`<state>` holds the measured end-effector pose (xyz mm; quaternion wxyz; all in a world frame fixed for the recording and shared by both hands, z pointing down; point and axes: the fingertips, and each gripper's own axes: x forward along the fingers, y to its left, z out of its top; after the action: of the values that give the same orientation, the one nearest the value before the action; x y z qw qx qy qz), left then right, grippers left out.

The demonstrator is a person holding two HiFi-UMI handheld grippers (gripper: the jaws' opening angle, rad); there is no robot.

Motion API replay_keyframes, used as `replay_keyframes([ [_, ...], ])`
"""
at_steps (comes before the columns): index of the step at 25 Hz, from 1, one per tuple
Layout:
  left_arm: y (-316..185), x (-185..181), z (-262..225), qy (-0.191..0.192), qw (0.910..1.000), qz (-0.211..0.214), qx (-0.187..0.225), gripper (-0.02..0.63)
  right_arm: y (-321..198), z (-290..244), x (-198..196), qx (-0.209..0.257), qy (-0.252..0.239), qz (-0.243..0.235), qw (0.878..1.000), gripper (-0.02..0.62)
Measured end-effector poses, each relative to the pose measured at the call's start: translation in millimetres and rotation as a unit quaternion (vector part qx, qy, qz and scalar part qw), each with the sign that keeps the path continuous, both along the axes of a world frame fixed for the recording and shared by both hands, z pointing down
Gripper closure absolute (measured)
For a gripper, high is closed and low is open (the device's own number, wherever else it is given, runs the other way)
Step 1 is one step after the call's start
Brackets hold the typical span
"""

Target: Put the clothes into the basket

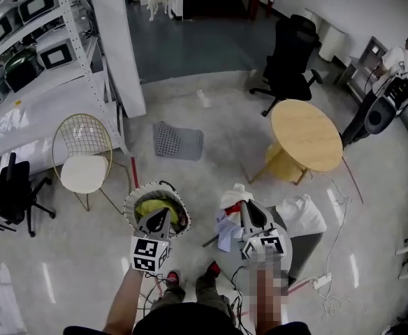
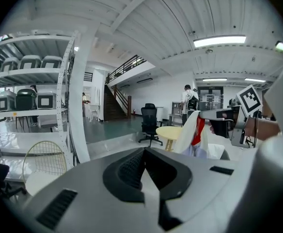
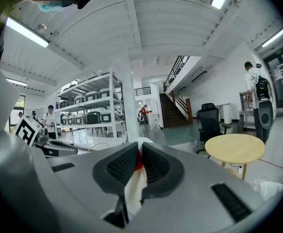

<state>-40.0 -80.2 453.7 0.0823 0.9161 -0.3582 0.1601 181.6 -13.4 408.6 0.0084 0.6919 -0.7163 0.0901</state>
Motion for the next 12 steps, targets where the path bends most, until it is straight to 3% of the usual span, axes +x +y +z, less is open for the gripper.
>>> replay_keyframes([
  [12, 11, -73, -29, 0.021, 0.9983, -0.049, 0.022, 0.6, -14, -50, -90, 0.046, 0.017, -0.07, 0.996, 0.551],
])
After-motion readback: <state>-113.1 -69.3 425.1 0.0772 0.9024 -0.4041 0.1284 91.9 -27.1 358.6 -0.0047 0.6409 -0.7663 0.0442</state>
